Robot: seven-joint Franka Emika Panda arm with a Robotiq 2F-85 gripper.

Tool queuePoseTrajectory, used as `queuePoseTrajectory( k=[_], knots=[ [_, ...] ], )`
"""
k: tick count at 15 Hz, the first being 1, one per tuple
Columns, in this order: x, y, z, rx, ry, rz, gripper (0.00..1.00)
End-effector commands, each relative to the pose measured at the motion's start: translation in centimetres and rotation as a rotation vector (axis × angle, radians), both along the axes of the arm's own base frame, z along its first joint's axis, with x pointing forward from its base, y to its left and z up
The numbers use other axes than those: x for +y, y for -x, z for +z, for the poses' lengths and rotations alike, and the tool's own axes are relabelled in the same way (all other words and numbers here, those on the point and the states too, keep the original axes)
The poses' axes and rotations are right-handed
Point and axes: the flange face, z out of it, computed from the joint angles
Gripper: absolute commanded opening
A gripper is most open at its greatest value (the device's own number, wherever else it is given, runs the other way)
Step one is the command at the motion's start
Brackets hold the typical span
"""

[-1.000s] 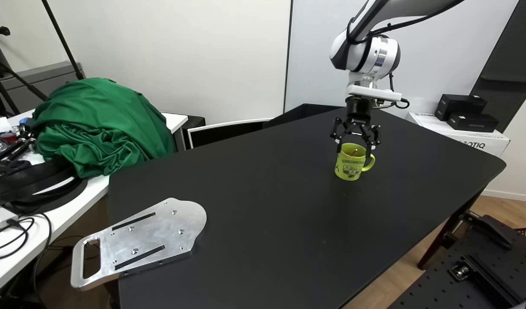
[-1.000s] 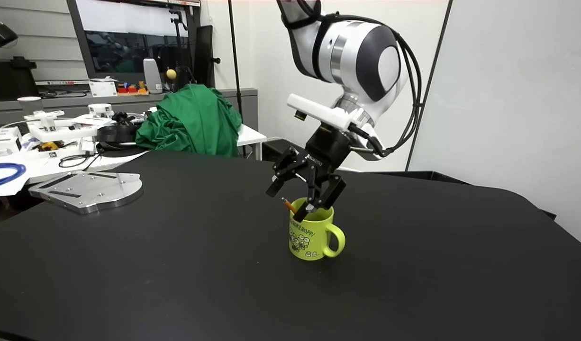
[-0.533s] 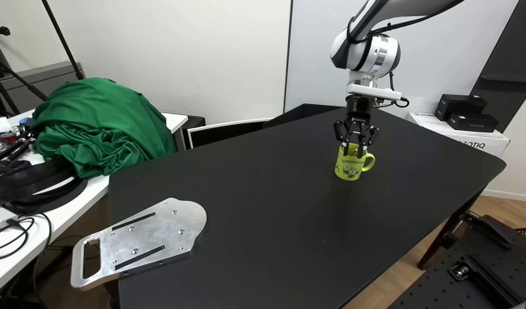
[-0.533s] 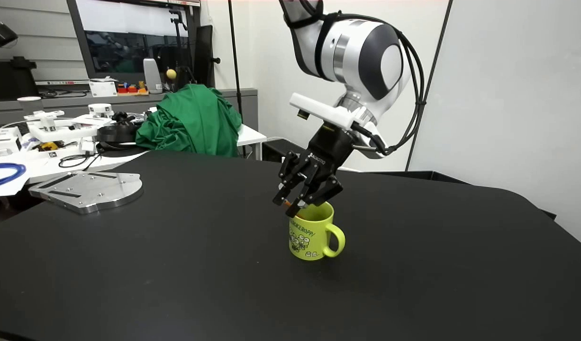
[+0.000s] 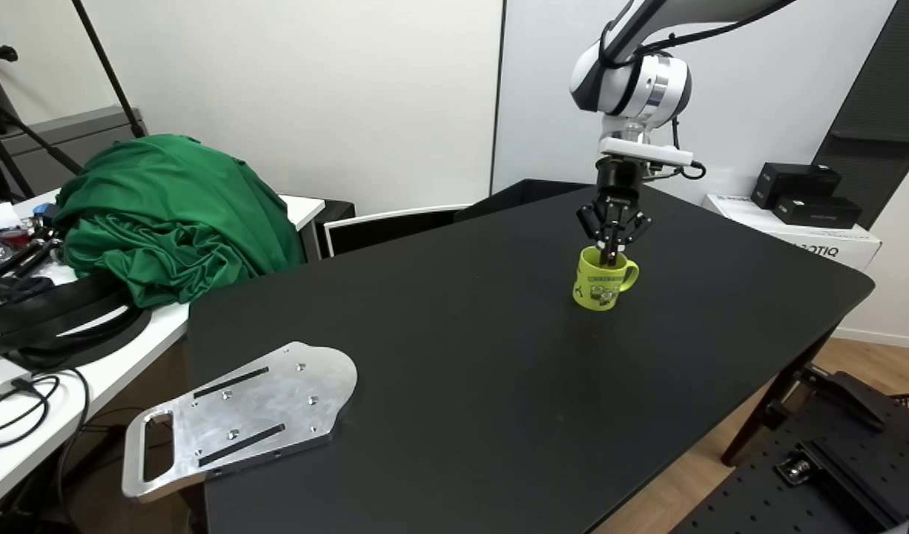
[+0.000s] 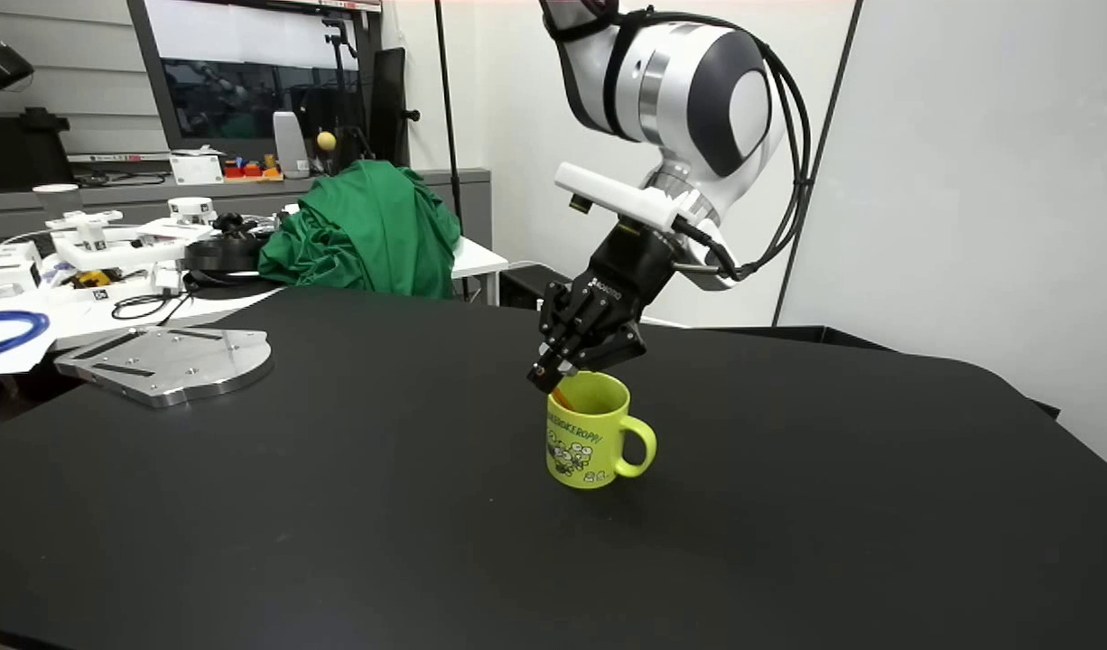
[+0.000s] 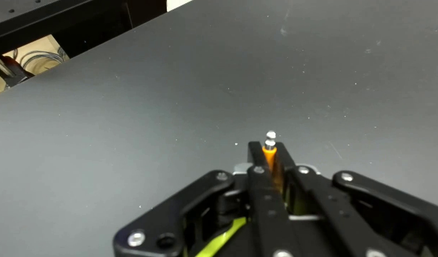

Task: Put the orange pen on the table from the yellow mug

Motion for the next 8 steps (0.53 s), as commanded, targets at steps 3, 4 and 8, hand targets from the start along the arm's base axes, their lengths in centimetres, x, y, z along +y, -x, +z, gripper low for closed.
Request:
queuePoseTrajectory(
  k=[3, 4, 8],
  knots=[
    [0.3, -1.3, 4.4, -0.020, -0.034, -0.014, 0.02],
    [0.3, -1.4, 5.2, -0.024, -0.035, -0.017, 0.02],
    [1.1, -1.5, 9.1, -0.057, -0.047, 0.006, 0.02]
  ],
)
